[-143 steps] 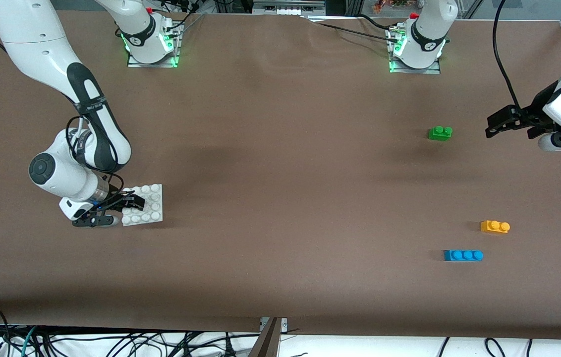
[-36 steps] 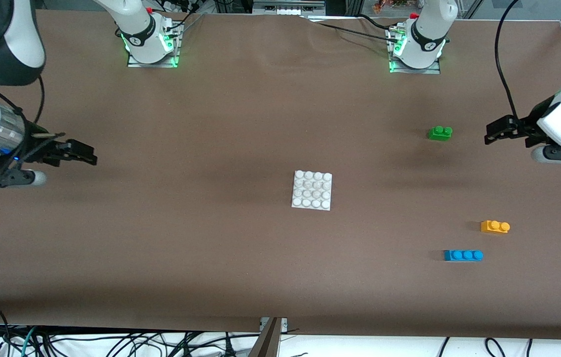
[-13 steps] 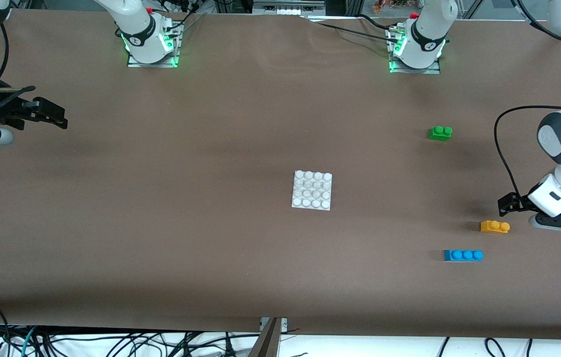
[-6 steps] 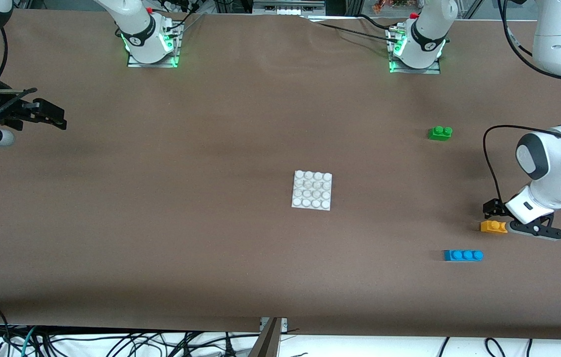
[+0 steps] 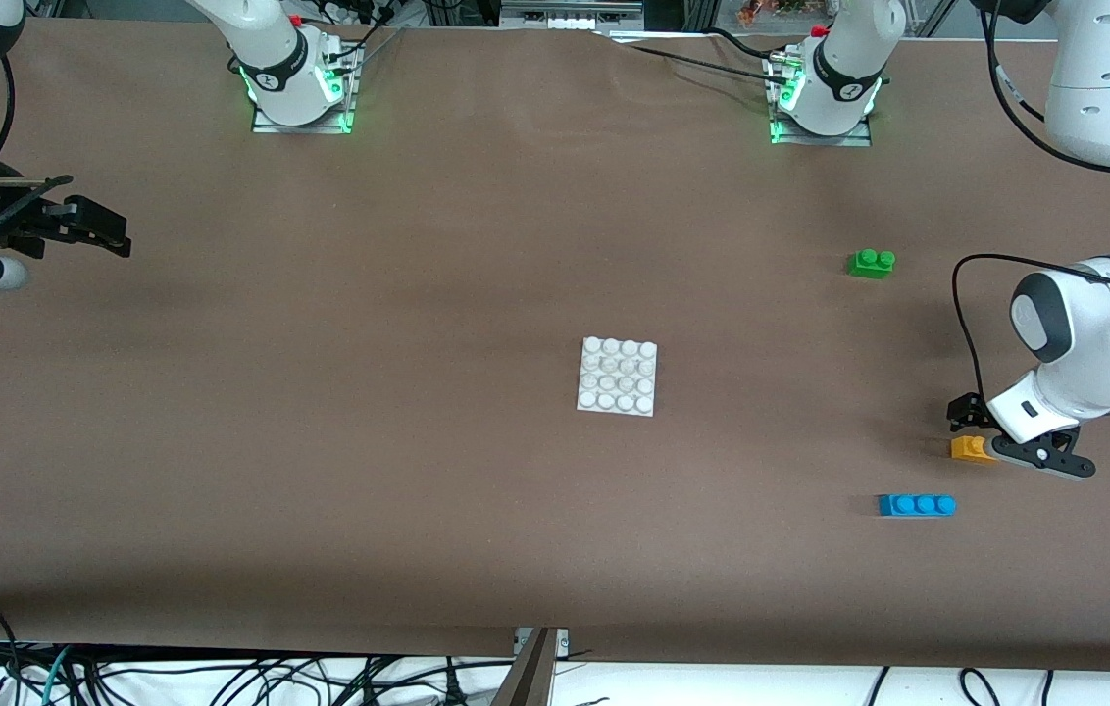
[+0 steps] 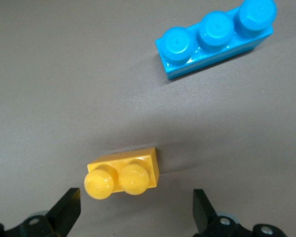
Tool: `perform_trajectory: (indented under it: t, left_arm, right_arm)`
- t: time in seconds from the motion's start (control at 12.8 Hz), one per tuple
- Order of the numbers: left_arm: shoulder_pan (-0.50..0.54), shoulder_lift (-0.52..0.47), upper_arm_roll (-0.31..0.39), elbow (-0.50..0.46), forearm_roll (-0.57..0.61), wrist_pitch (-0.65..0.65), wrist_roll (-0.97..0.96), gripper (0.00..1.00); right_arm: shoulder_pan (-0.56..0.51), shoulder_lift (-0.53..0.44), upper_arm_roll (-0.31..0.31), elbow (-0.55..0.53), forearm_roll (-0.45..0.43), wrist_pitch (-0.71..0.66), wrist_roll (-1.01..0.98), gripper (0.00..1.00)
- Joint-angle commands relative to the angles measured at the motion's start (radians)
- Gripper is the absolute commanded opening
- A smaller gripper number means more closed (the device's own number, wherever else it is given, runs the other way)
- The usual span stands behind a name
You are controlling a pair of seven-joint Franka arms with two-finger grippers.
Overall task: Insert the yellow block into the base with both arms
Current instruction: 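Close the left gripper around the yellow block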
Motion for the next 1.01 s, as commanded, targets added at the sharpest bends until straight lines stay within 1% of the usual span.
perform_trajectory:
  t: [0.0,0.08,0.16,0.78,0.93]
  left_arm:
    - [0.017,0.039,-0.005,0.050,-0.030,0.001,0.033,1.00]
    - [0.025,0.053,-0.005,0.059,-0.097,0.001,0.033,1.00]
    - [0.027,0.070,-0.005,0.070,-0.131,0.001,0.037,1.00]
    - [0.027,0.088,-0.003,0.102,-0.139,0.001,0.034,1.00]
    - [0.028,0.090,-0.003,0.102,-0.141,0.001,0.028,0.97]
  right_arm:
    - [-0.003,0.009,0.002,0.023,-0.007,-0.012,0.007,1.00]
    - [-0.003,0.009,0.002,0.023,-0.007,-0.012,0.005,1.00]
    - [-0.003,0.009,0.002,0.023,-0.007,-0.012,0.007,1.00]
    - [-0.005,0.009,0.001,0.023,-0.007,-0.012,0.007,1.00]
    - [-0.006,0.009,0.001,0.023,-0.007,-0.012,0.007,1.00]
